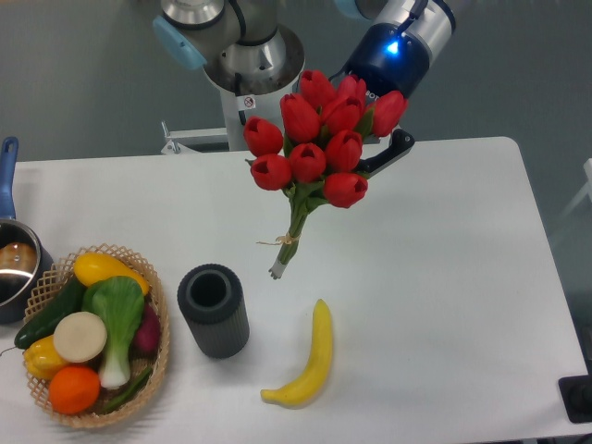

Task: Place the flowers on the table
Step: 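Carry the red tulip bouquet with the gripper away from the basket, then lower the held tulips onto the table beside the banana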

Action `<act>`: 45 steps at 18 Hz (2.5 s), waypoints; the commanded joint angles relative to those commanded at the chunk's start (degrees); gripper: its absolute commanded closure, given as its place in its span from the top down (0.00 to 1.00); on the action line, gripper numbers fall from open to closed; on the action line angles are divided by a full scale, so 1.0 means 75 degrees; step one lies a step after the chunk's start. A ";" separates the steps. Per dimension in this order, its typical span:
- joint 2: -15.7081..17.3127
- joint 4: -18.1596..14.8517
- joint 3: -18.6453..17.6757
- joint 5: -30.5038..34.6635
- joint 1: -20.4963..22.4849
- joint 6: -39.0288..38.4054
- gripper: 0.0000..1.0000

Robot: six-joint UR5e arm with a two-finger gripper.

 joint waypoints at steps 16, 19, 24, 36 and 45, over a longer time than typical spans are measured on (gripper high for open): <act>0.0363 -0.0187 -0.0140 0.2083 0.0058 -0.0012 0.45; 0.0480 -0.0270 -0.0374 0.3277 0.0047 0.0012 0.45; 0.0819 -0.0375 -0.0679 0.5197 0.0047 0.0035 0.46; 0.0434 -0.1113 -0.1171 0.9058 -0.0024 0.1218 0.45; -0.0983 -0.1032 -0.1031 0.9715 -0.0328 0.1301 0.45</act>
